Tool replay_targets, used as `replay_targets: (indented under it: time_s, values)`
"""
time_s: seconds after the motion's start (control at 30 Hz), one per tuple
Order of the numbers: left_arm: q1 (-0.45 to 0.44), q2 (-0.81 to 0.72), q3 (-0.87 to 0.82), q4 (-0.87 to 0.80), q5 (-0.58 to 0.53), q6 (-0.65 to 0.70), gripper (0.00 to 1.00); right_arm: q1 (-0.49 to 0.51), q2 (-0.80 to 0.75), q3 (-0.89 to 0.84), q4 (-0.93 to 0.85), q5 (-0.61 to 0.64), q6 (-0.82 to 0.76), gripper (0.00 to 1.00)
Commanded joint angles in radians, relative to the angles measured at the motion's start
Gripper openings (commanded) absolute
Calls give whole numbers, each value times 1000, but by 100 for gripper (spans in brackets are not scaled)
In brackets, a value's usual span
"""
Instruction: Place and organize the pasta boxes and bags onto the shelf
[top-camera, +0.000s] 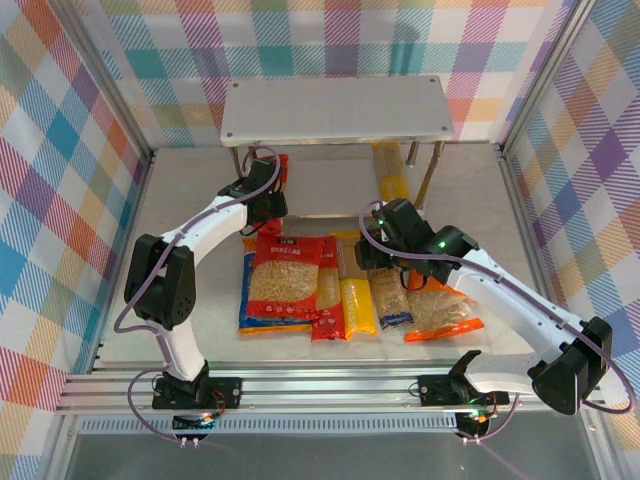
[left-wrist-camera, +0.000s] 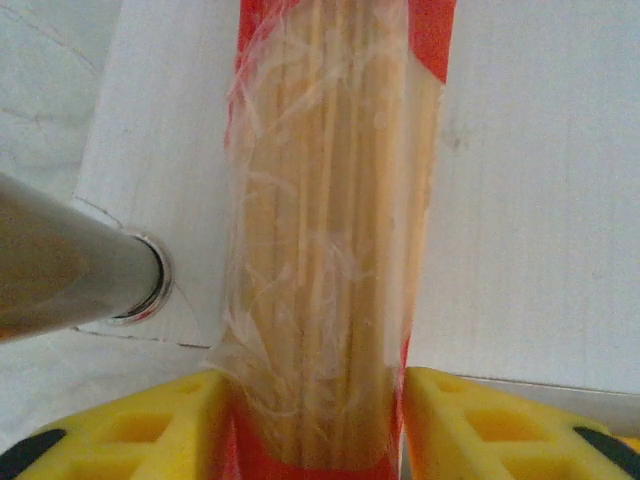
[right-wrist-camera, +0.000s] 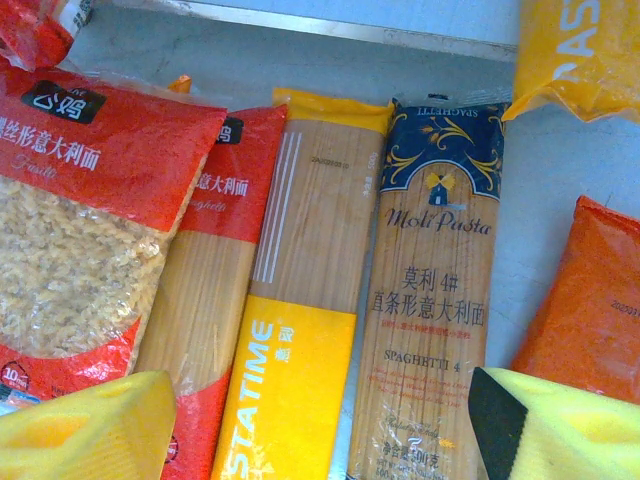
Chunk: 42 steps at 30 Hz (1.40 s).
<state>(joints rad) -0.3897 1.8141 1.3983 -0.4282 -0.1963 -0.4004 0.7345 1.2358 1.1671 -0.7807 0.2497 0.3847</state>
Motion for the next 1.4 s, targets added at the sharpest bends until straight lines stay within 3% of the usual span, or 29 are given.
replay_targets:
  time_s: [0.0, 0.2, 0.47, 0.77, 0.9, 1.37]
  values:
    - [-3, -8, 33, 61, -16, 2, 58, 6, -2, 31, -31, 10, 19, 78]
    - [-3, -76, -30, 130, 29, 11, 70, 6, 1, 26, -58, 27, 29, 79]
    - [-29, -294, -193, 124, 20, 62, 67, 6, -7, -25, -91, 36, 56, 81]
    - [-190, -627, -440, 26, -51, 89, 65, 6, 34, -152, -97, 13, 126, 81]
    - [-201, -710, -521, -3, -44, 40, 65, 6, 65, -229, -56, -8, 169, 81]
    - [-201, -709, -546, 46, -13, 19, 66, 3, 225, -272, 13, 1, 193, 89]
